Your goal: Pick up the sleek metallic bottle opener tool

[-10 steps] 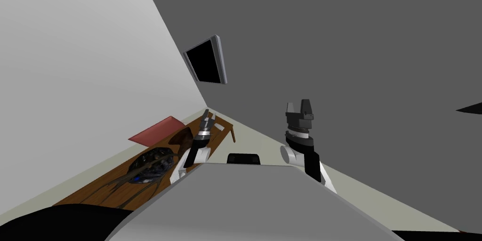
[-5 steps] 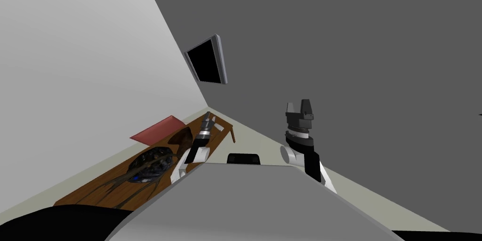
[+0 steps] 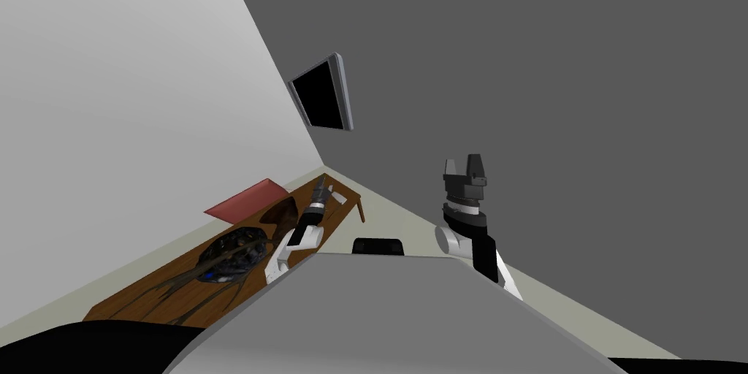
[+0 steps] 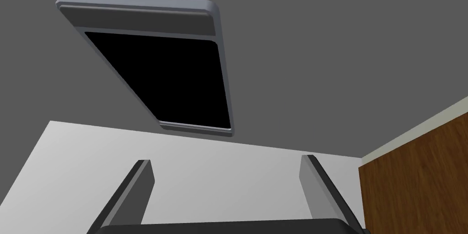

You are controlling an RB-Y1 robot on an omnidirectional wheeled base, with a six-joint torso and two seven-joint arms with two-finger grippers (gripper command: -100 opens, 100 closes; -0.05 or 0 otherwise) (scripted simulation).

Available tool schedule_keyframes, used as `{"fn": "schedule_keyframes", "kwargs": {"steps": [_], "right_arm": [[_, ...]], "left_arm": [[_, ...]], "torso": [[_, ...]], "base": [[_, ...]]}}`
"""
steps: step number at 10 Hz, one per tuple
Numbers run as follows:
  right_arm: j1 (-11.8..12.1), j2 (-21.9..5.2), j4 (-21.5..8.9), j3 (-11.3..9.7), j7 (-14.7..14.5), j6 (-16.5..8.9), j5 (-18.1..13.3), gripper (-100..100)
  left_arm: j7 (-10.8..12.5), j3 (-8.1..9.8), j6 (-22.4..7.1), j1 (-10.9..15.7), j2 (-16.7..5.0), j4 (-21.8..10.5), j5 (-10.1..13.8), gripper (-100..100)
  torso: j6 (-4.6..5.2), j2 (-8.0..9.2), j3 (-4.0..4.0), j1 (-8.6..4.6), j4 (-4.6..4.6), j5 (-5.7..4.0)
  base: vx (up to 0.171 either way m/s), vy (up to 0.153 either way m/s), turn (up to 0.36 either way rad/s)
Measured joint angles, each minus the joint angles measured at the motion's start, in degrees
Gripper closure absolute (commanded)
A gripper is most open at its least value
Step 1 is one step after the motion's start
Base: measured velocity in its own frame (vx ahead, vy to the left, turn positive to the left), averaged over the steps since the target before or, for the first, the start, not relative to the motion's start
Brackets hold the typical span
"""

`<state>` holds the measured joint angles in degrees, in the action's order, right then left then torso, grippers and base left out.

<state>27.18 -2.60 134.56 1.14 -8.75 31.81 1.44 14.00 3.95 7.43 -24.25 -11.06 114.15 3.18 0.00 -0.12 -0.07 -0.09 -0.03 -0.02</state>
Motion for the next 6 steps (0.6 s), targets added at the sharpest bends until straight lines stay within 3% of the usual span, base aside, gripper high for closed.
{"fn": "schedule_keyframes", "kwargs": {"steps": [3,6], "right_arm": [[0.0,0.0,0.0,0.0,0.0,0.0,0.0,0],[0.0,0.0,0.0,0.0,0.0,0.0,0.0,0]], "left_arm": [[0.6,0.92,-4.1,0.2,0.0,-1.8,1.2,-100],[1.3,2.31,-8.6,2.1,0.1,-4.8,2.7,-100]], "torso": [[0.01,0.02,0.01,0.01,0.00,0.00],[0.00,-0.02,-0.02,0.02,-0.01,0.00]], "base": [[0.028,-0.028,0.040],[0.031,-0.025,0.032]]}}
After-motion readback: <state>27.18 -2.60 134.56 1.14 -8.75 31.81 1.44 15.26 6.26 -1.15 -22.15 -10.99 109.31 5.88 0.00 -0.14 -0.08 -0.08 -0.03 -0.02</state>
